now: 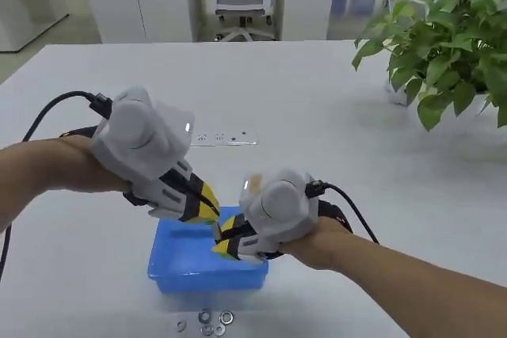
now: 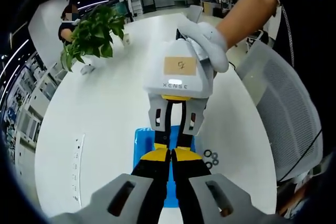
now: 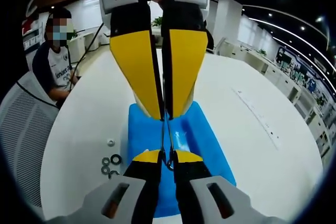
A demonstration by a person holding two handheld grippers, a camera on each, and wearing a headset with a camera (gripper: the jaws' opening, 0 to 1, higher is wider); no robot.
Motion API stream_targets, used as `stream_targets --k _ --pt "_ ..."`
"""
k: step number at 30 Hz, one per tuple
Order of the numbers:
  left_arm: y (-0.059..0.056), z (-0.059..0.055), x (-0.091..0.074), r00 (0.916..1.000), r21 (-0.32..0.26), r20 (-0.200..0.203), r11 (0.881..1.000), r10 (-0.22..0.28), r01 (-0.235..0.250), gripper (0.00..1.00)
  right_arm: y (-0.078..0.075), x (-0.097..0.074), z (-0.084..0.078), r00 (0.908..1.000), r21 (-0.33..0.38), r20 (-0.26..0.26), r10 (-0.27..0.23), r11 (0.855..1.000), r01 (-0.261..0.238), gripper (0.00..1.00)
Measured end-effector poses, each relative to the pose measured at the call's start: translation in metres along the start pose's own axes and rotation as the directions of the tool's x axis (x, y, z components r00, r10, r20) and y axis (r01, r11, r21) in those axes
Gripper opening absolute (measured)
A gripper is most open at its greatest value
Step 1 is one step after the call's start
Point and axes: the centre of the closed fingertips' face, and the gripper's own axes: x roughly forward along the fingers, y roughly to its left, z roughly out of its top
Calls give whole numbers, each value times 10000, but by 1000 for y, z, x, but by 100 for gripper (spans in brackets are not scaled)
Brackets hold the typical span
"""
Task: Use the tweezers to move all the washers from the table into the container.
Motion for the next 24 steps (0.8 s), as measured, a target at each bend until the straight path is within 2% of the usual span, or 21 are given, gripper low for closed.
stream_targets --k 14,24 --pt "5 -6 11 9999 -110 -62 9998 -145 144 6 -5 5 -13 9996 89 -283 87 9999 -84 10" --pt "6 -7 12 9999 -76 -44 9999 -110 110 6 -6 5 -14 9994 133 -346 46 9999 -41 11"
